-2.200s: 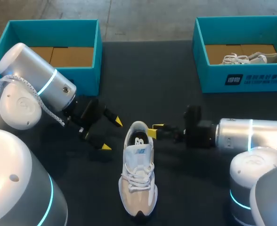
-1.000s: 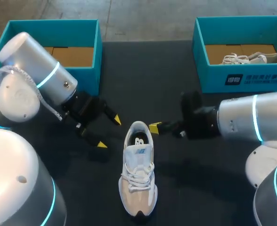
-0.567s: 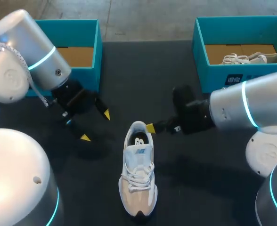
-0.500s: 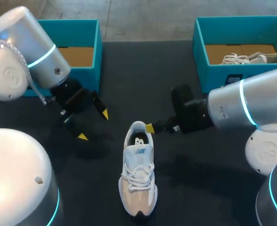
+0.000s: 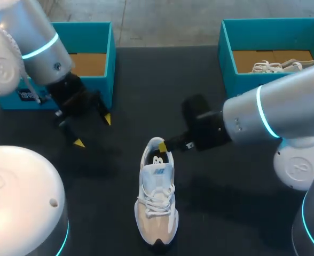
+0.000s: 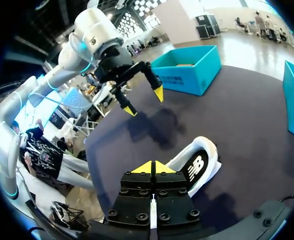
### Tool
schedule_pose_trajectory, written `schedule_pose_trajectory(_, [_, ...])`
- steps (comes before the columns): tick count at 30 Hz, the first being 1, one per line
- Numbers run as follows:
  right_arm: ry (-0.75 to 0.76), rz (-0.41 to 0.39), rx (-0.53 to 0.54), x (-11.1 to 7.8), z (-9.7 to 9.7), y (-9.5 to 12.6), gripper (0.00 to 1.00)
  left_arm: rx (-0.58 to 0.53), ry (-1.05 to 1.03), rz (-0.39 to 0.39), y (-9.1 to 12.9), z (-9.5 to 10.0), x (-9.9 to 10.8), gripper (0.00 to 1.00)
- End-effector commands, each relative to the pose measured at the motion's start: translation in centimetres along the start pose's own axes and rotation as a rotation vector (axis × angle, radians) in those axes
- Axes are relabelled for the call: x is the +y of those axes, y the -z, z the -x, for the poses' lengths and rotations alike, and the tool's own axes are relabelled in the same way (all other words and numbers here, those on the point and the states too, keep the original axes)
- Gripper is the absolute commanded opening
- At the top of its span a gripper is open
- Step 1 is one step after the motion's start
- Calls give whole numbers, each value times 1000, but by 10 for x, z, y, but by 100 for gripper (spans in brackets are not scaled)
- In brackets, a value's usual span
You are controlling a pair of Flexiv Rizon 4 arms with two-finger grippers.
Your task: Take the shoe out of the shoebox, open the shoe tongue, remove and reinsert the insole, then place the shoe into the shoebox
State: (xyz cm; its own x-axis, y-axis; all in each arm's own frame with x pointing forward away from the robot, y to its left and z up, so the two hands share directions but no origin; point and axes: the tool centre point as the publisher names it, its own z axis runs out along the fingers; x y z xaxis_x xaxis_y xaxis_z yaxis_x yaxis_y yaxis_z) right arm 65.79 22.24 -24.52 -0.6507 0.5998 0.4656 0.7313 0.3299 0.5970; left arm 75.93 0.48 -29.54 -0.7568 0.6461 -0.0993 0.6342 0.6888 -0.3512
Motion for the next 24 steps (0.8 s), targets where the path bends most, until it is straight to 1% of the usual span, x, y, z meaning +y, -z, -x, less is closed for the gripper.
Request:
schedule_pose_trajectory(1, [-3,8,-215,-1,-6,-19,0,-22,184,44,11,-2,10,100])
schedule_pose_trajectory(4, [-2,4,-220,-2,-6,-25,0,-24,285,95,14,-4,19,100])
schedule_pose_trajectory(7, [-5,-5,-228,-3,-6,-31,0,-32,338,151,17,-10,24,100])
schedule_pose_trajectory(9, [-7,-6,-230,-3,-6,-33,0,-49,372,166,22,-14,27,100])
schedule_pose_trajectory(10, [-10,-12,-239,-3,-6,-35,2,-61,387,182,25,-16,28,100])
schedule_pose_trajectory(12, [-11,-14,-244,-4,-6,-36,4,-83,405,232,31,-20,32,100])
schedule_pose_trajectory(14, [-12,-15,-247,-3,-6,-38,3,-115,424,286,39,-23,37,100])
schedule_pose_trajectory(16, [-19,-16,-248,-2,-5,-41,0,-115,424,286,39,-23,37,100])
schedule_pose_trajectory(18, [-21,-11,-239,-2,-5,-42,0,-115,424,286,39,-23,37,100])
schedule_pose_trajectory(20, [-12,9,-207,0,-3,-43,0,-115,424,286,39,-23,37,100])
schedule_pose_trajectory(24, [-3,0,-200,3,2,-46,0,-115,424,286,39,-23,37,100])
